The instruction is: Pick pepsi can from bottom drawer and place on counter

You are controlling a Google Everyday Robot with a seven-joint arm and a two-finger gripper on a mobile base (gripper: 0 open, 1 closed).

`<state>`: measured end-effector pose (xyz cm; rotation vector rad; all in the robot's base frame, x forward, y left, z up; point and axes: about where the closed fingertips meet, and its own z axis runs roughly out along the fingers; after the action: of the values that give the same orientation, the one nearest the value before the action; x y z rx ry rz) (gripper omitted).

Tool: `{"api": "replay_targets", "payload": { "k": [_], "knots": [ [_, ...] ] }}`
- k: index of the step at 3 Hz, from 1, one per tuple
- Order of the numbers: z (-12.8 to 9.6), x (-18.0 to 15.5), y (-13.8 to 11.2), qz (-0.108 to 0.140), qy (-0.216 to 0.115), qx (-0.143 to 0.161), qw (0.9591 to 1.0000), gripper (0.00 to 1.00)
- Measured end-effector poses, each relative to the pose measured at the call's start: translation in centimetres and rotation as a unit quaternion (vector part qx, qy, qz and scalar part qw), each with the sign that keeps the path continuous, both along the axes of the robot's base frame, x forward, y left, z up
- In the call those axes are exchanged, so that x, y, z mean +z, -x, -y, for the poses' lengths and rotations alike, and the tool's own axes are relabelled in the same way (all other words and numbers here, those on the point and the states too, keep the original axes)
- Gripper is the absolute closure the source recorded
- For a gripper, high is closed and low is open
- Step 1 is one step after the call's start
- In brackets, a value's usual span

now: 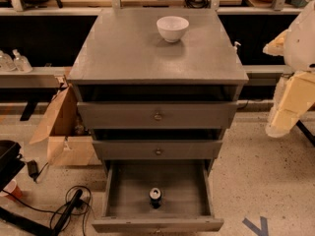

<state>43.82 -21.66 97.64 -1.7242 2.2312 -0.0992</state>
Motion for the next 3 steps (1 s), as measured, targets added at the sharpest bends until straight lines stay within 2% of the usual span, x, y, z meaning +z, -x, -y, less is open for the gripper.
{"api": "replay_targets", "payload": {
  "k": [1, 2, 3],
  "knots": [
    [0.0, 0.0, 0.0, 0.000, 0.000, 0.000, 1.0000, 0.00],
    [0.7, -1.4, -0.5, -0.004, -0.032, -0.002, 0.9995, 0.00],
    [2.2, -5.7, -1.0, -0.011, -0.088, 0.003, 0.9960, 0.00]
  ]
}}
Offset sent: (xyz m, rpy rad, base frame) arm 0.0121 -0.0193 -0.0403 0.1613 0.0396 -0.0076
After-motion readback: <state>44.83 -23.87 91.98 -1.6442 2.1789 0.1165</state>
